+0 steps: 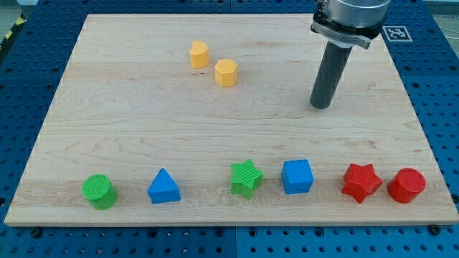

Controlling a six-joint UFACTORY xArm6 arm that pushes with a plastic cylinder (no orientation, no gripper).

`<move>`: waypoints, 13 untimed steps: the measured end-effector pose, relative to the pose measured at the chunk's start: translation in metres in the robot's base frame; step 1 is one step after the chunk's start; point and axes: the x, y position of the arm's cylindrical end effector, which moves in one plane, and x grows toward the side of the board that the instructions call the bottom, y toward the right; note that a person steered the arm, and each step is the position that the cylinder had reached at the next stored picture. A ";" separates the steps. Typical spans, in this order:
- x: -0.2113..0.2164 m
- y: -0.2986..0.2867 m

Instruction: Place the yellow hexagon to the left of the green star

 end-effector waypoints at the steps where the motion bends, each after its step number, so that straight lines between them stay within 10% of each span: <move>1: -0.004 -0.010; 5: -0.087 -0.130; 13: -0.050 -0.163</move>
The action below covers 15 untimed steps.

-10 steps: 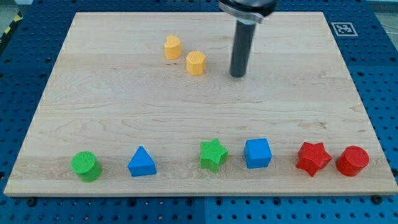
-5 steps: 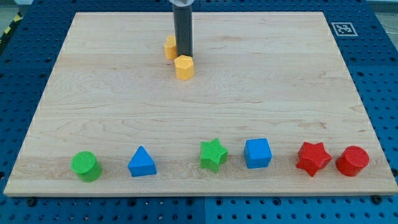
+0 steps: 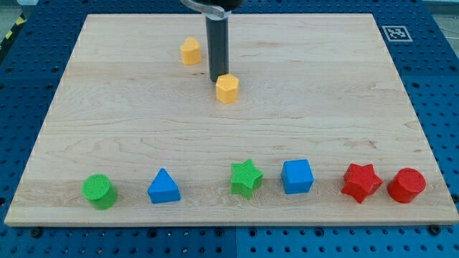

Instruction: Place the yellow hexagon to the left of the green star

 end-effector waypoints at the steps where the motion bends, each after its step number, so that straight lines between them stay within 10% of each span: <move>1: 0.018 0.008; 8: 0.039 0.078; 15: 0.068 0.012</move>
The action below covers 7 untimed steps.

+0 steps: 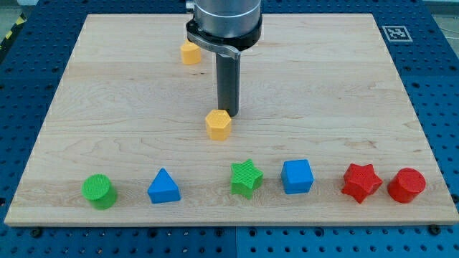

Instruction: Place the yellow hexagon to the left of the green star

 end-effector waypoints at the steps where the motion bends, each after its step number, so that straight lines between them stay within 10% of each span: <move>1: -0.001 -0.001; 7: 0.046 -0.009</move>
